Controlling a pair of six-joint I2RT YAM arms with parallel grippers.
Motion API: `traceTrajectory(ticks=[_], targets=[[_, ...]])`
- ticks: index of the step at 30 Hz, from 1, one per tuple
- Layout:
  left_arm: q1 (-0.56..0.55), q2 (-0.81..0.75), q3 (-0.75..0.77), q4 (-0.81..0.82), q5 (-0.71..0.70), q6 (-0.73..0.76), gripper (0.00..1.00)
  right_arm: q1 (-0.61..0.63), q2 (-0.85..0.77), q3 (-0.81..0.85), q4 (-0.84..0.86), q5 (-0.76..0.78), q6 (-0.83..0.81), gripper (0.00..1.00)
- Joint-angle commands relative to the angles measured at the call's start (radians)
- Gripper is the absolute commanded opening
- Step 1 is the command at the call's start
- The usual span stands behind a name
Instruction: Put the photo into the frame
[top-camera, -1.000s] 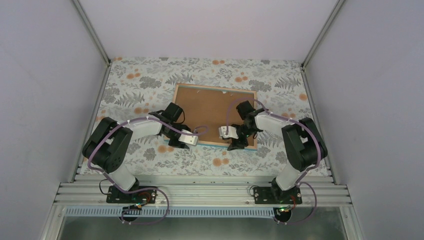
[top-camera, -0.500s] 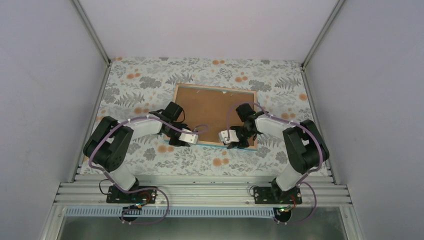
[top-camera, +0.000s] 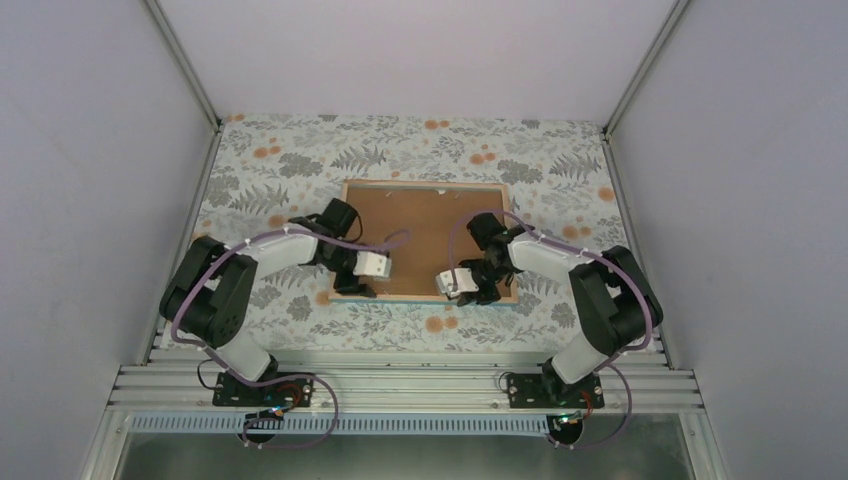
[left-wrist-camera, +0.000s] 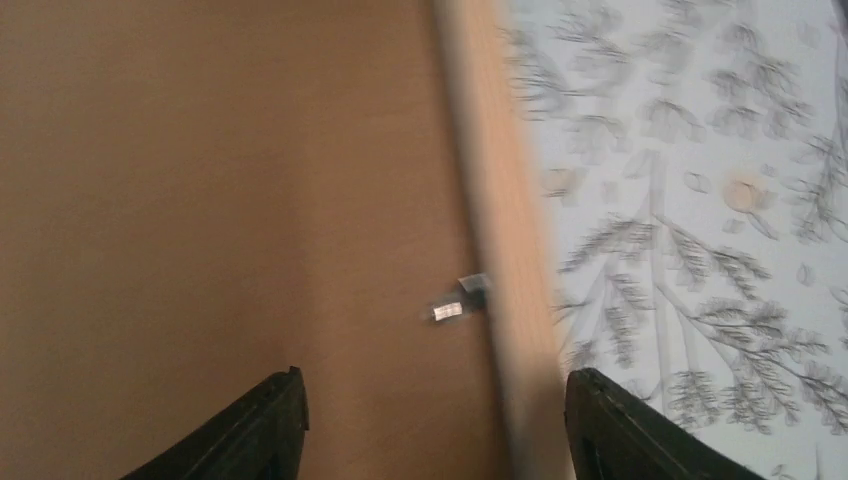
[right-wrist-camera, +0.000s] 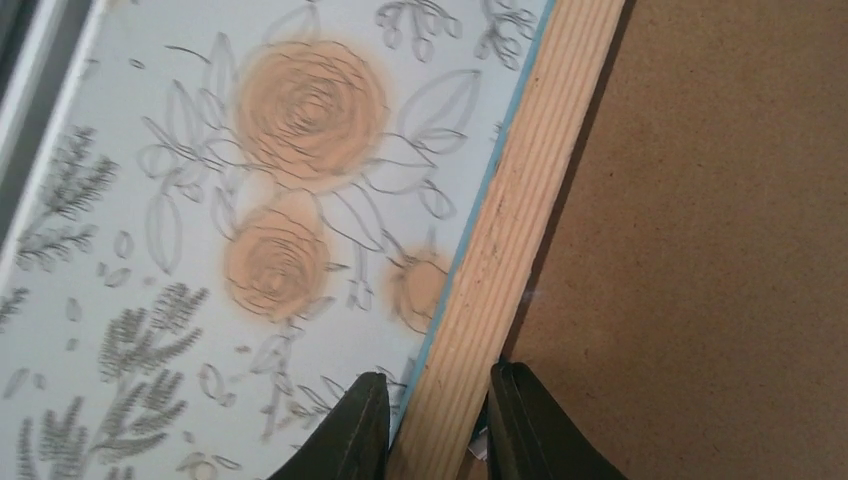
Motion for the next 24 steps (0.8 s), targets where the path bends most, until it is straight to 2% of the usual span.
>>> traceTrajectory(ticks=[1, 3, 4, 6, 7, 9, 14, 19, 24], targets=[[0.124, -0.051, 0.126, 0.003, 0.095, -0.313, 0.69, 0.065, -0.036, -0.044, -0.107, -0.048, 0.036, 0.17], [0.205, -0.04, 0.172, 0.033, 0.089, -0.451, 0.74, 0.069, -0.027, -0.046, -0.102, -0.054, 0.101, 0.2], [0.238, -0.032, 0.19, 0.058, 0.06, -0.519, 0.77, 0.071, -0.019, -0.036, -0.104, -0.062, 0.136, 0.29], [0.298, -0.012, 0.219, 0.088, -0.009, -0.631, 0.79, 0.07, -0.004, 0.003, -0.122, -0.097, 0.201, 0.54], [0.332, -0.002, 0.234, 0.091, -0.021, -0.671, 0.8, 0.07, -0.002, 0.025, -0.129, -0.112, 0.229, 0.61], [0.388, 0.02, 0.253, 0.094, -0.06, -0.758, 0.8, 0.066, -0.003, 0.071, -0.121, -0.139, 0.293, 0.67], [0.454, 0.055, 0.236, 0.056, -0.067, -0.791, 0.8, 0.061, 0.038, 0.225, -0.063, -0.21, 0.465, 0.69], [0.456, 0.067, 0.186, 0.05, -0.107, -0.796, 0.8, 0.064, 0.136, 0.333, 0.136, -0.203, 0.741, 0.61], [0.456, 0.095, 0.169, 0.042, -0.097, -0.728, 0.76, 0.099, 0.261, 0.451, 0.24, -0.2, 0.897, 0.54]])
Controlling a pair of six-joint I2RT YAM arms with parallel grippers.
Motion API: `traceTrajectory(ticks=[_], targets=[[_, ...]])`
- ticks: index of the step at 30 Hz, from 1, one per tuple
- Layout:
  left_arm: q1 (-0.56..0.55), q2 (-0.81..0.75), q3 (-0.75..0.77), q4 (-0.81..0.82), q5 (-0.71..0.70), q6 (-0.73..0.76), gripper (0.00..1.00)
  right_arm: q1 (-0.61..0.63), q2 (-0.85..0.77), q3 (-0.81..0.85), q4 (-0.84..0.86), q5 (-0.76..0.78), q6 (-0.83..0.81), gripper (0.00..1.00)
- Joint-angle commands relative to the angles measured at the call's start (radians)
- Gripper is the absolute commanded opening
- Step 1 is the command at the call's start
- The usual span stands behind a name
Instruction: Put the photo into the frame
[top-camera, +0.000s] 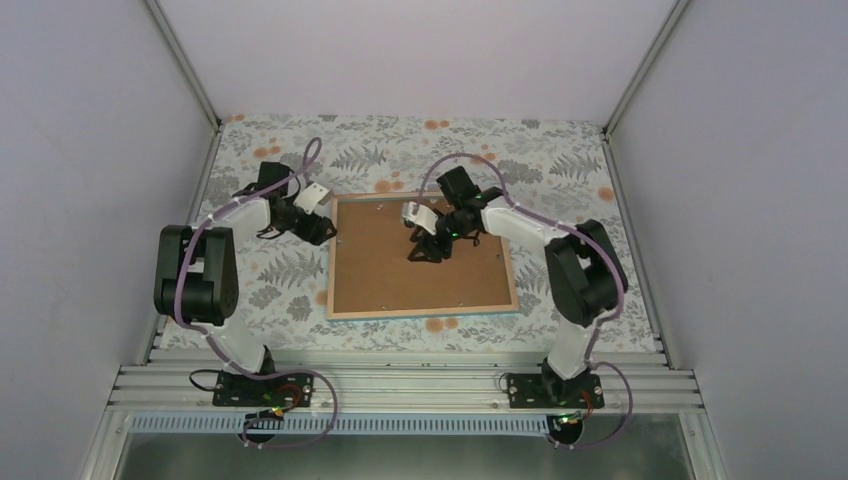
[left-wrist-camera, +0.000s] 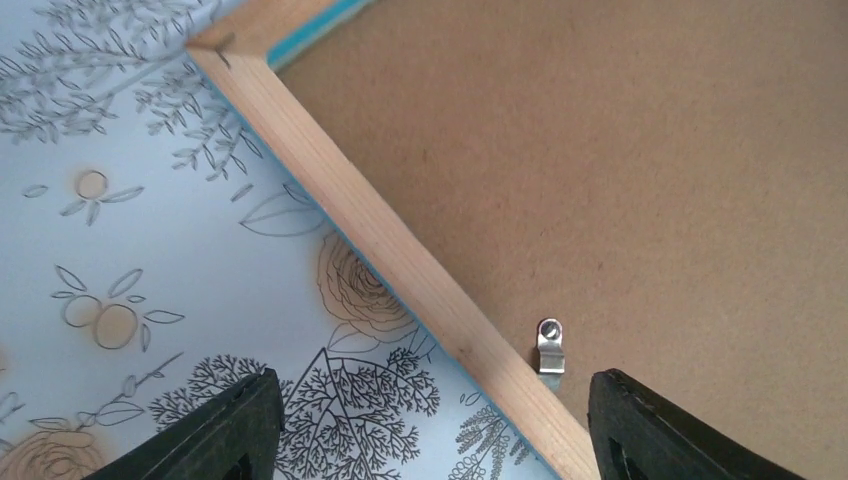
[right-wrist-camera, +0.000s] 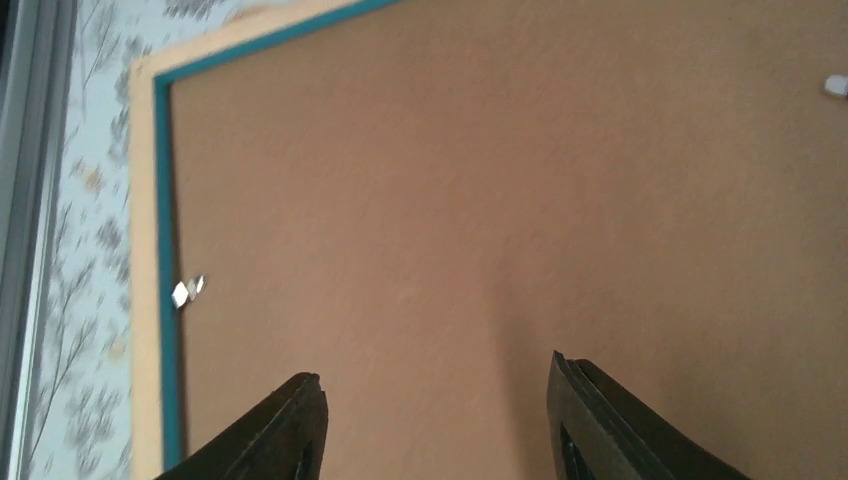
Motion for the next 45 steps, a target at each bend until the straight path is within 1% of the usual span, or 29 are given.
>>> traceTrajectory(ticks=[1, 4, 7, 10, 13, 15, 18, 21, 26, 31, 34, 41, 43, 45], targets=[[-0.002, 0.031, -0.01, -0.024, 0.014, 0.084, 0.74, 0.047, 0.108, 0.107, 0.128, -0.024, 0.226, 0.52], [-0.003, 0.008, 0.0, -0.059, 0.032, 0.288, 0.71, 0.075, 0.184, 0.165, 0.155, -0.027, 0.313, 0.44], [-0.01, -0.016, -0.006, -0.09, 0.011, 0.479, 0.68, 0.092, 0.229, 0.176, 0.176, -0.038, 0.358, 0.4], [-0.026, -0.013, 0.013, -0.099, -0.026, 0.571, 0.64, 0.106, 0.263, 0.165, 0.179, -0.036, 0.353, 0.37], [-0.053, 0.005, 0.044, -0.131, -0.041, 0.638, 0.6, 0.109, 0.271, 0.134, 0.185, -0.024, 0.332, 0.3], [-0.069, 0.038, 0.086, -0.169, -0.053, 0.661, 0.56, 0.109, 0.247, 0.086, 0.196, -0.009, 0.302, 0.27], [-0.083, 0.086, 0.161, -0.223, -0.069, 0.67, 0.53, 0.109, 0.175, -0.017, 0.252, 0.019, 0.262, 0.26], [-0.108, 0.119, 0.222, -0.276, -0.088, 0.679, 0.53, 0.109, 0.109, -0.087, 0.287, 0.026, 0.23, 0.26], [-0.17, 0.146, 0.259, -0.323, -0.159, 0.664, 0.53, 0.121, 0.011, -0.176, 0.315, 0.037, 0.164, 0.24], [-0.224, 0.18, 0.297, -0.354, -0.237, 0.651, 0.52, 0.157, -0.008, -0.239, 0.311, 0.086, 0.092, 0.23], [-0.25, 0.203, 0.303, -0.363, -0.29, 0.655, 0.49, 0.17, -0.017, -0.274, 0.311, 0.106, 0.06, 0.22], [-0.272, 0.237, 0.305, -0.388, -0.376, 0.703, 0.45, 0.195, -0.034, -0.33, 0.308, 0.151, -0.005, 0.21], [-0.282, 0.244, 0.304, -0.387, -0.408, 0.72, 0.42, 0.2, -0.034, -0.334, 0.303, 0.157, -0.015, 0.2], [-0.29, 0.25, 0.297, -0.385, -0.435, 0.745, 0.37, 0.203, -0.042, -0.344, 0.307, 0.161, -0.021, 0.19]])
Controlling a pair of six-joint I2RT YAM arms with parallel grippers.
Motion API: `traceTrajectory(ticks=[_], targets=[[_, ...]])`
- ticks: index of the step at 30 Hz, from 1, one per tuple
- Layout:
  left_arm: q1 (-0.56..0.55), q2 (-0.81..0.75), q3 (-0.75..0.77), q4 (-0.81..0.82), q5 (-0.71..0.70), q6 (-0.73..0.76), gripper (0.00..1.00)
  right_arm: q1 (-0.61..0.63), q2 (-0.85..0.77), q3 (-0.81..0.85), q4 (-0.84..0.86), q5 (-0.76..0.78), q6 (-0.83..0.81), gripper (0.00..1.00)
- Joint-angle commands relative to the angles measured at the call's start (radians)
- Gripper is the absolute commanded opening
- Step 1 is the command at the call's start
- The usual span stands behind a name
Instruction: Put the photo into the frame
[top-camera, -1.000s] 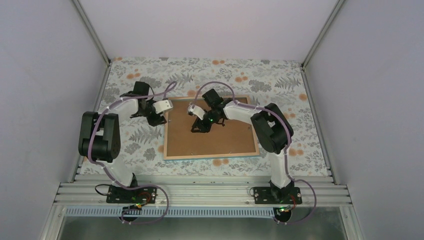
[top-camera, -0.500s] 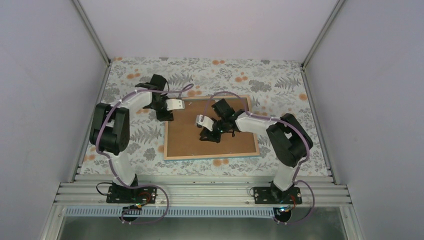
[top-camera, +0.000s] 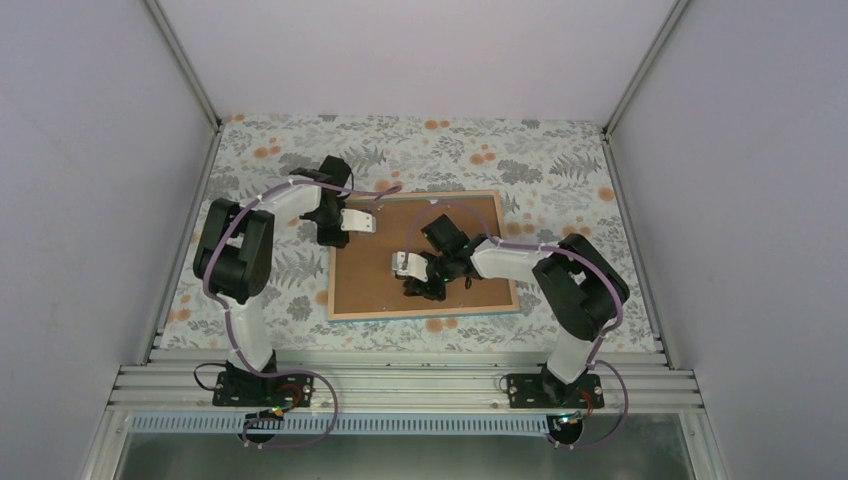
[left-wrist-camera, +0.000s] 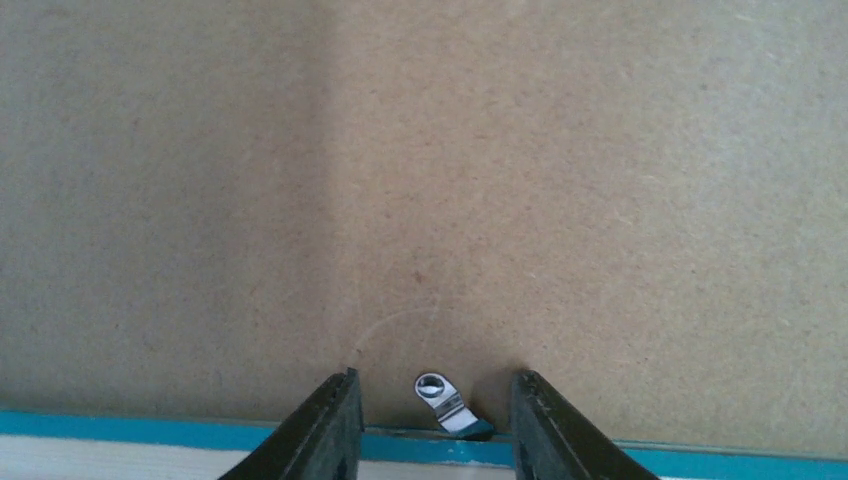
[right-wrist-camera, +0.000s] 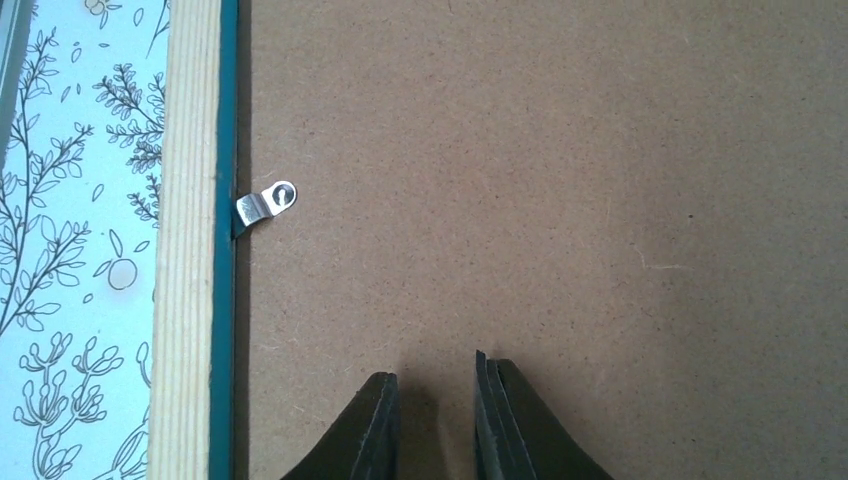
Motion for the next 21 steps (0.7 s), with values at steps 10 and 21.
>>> traceTrajectory(ticks=[10, 21], targets=[[-0.067, 0.072, 0.013, 0.002, -0.197, 0.123, 0.23, 0.032, -0.034, -0.066, -0.017, 0.055, -0.075, 0.16], [-0.096, 0.001, -0.092, 0.125, -0.214, 0.259, 0.16, 0.047, -0.052, -0.094, -0.016, 0.072, -0.095, 0.15]])
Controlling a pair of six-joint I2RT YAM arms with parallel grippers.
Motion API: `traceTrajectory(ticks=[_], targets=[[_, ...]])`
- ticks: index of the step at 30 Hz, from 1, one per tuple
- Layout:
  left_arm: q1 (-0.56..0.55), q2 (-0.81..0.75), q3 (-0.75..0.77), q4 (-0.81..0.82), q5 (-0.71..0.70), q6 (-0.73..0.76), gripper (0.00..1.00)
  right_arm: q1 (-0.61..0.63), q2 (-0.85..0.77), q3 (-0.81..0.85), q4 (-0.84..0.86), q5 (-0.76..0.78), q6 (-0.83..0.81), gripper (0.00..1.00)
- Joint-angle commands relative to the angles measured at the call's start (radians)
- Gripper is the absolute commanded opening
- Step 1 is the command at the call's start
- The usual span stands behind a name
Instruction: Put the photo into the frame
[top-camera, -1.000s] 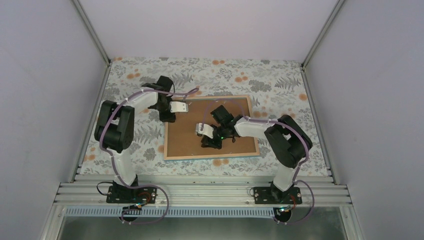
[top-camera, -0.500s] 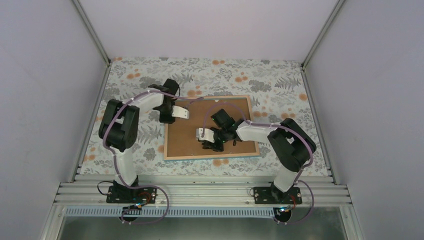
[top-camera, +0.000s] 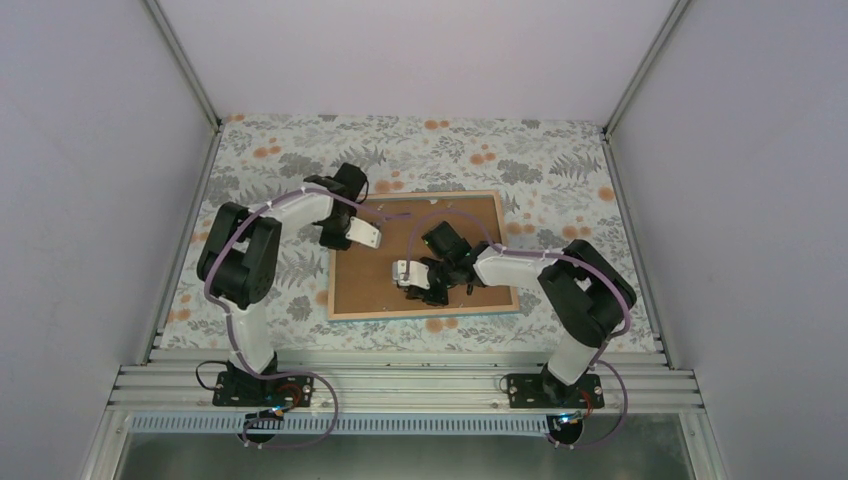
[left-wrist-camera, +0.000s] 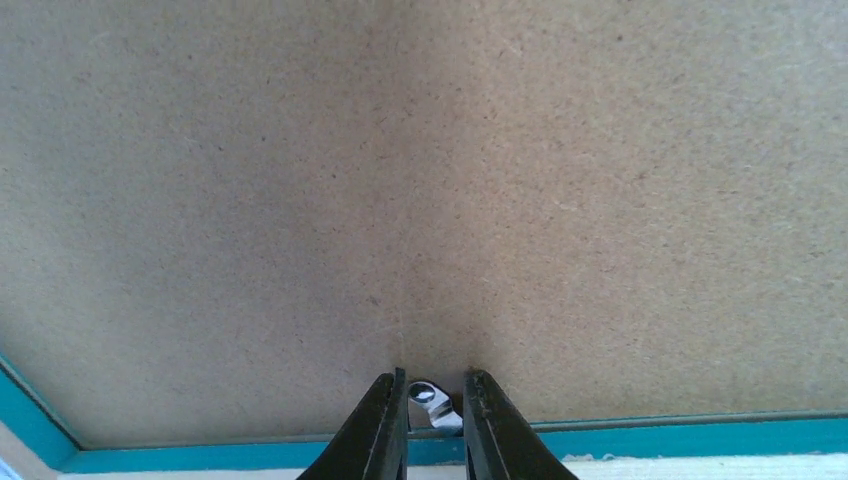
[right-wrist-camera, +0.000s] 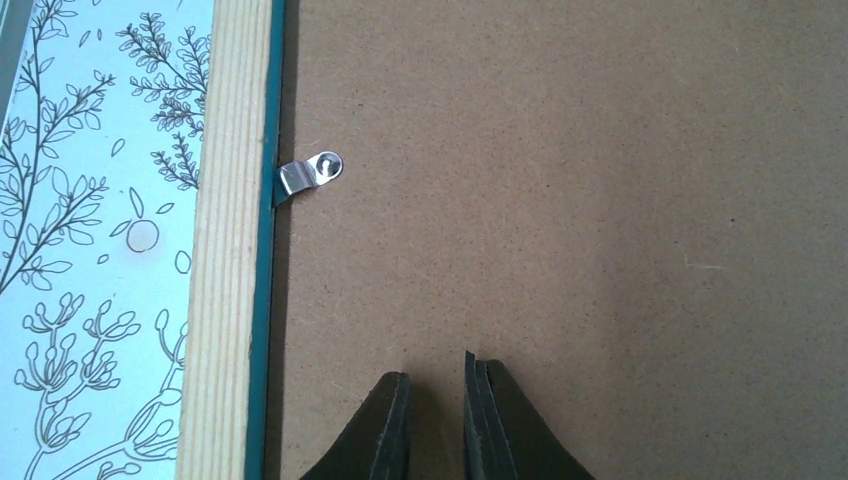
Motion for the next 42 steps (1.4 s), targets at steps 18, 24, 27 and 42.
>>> traceTrajectory(ticks=[18, 24, 27, 42], targets=[[0.151, 0.099, 0.371, -0.006, 0.471, -0.25, 0.65, -0.008, -0.034, 0.097, -0.065, -0.042, 0.114, 0.17], [0.156, 0.143, 0.342, 0.127, 0.548, -0.378, 0.7, -0.103, 0.012, 0.213, -0.042, -0.082, 0.254, 0.18], [0.156, 0.201, 0.378, 0.144, 0.556, -0.418, 0.69, -0.151, 0.063, 0.261, -0.029, -0.083, 0.318, 0.17], [0.141, 0.296, 0.395, 0.175, 0.589, -0.459, 0.72, -0.261, 0.257, 0.365, -0.014, -0.071, 0.468, 0.15]])
